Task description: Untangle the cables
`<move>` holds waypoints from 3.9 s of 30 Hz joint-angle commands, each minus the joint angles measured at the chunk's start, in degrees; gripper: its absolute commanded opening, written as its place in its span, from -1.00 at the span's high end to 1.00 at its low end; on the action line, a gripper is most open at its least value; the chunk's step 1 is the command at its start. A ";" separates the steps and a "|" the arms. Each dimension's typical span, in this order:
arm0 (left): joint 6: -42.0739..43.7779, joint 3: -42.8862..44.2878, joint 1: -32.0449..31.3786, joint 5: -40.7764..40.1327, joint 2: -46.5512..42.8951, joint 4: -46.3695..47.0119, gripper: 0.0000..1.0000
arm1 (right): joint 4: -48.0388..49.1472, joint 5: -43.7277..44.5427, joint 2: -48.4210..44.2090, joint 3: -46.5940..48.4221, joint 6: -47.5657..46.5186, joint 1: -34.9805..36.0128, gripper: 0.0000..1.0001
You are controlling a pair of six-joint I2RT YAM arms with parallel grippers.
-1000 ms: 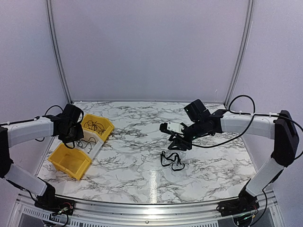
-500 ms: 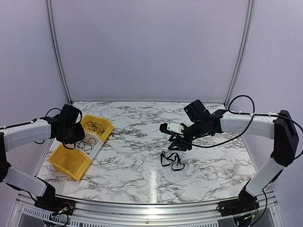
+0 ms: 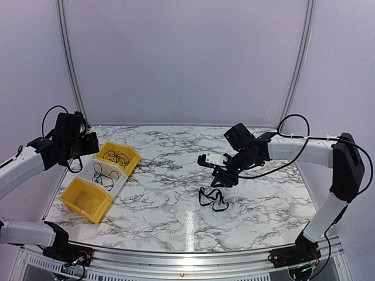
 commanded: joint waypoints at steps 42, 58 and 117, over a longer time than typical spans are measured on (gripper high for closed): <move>-11.79 -2.75 -25.01 16.06 27.83 38.09 -0.24 | -13.30 8.01 28.35 27.61 11.38 -1.89 -0.02; -9.43 -4.38 -25.62 16.60 24.70 37.76 -0.24 | -14.80 9.43 24.14 27.22 10.66 -0.82 1.00; -30.97 -11.00 -31.28 7.96 30.52 79.83 1.00 | 8.34 3.03 16.98 7.86 11.56 1.14 0.02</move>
